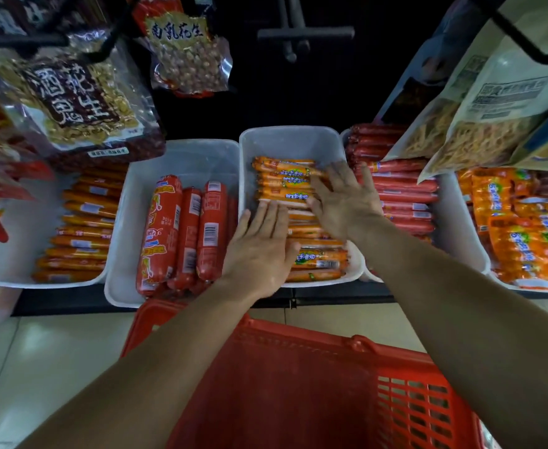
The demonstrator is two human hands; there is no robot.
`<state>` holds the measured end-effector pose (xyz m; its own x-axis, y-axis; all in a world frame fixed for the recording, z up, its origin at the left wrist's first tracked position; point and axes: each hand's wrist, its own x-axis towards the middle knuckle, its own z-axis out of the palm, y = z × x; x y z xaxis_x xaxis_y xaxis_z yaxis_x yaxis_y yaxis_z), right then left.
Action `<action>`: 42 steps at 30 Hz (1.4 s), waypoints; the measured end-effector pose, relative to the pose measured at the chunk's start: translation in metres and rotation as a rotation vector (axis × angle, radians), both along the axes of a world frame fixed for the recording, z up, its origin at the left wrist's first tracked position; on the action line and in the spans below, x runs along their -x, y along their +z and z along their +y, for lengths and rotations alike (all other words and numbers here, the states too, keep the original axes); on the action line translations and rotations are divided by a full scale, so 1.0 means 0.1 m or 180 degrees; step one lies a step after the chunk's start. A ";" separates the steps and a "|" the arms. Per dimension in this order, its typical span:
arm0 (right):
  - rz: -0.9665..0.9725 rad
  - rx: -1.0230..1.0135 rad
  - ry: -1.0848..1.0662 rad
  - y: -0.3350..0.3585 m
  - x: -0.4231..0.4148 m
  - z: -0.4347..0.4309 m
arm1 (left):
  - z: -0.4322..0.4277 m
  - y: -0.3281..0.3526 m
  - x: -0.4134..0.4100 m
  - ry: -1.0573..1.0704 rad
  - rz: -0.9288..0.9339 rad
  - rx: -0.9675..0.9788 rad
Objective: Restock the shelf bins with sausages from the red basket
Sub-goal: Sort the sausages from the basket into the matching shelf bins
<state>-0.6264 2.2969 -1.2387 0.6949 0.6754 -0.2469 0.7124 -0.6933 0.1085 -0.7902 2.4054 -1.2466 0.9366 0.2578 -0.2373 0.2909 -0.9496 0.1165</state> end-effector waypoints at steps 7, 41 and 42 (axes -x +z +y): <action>0.0151 -0.0844 0.0327 -0.03 0.34 -0.50 | 0.08 -0.17 -0.54 0.0159 0.0082 0.0414; 0.0342 -0.1147 -0.0159 -0.14 0.23 -0.41 | 0.14 -0.30 -0.85 0.1050 -0.0169 0.1187; 0.0422 -0.1174 -0.0171 -0.13 0.23 -0.41 | 0.10 -0.29 -0.79 0.1043 -0.0140 0.1180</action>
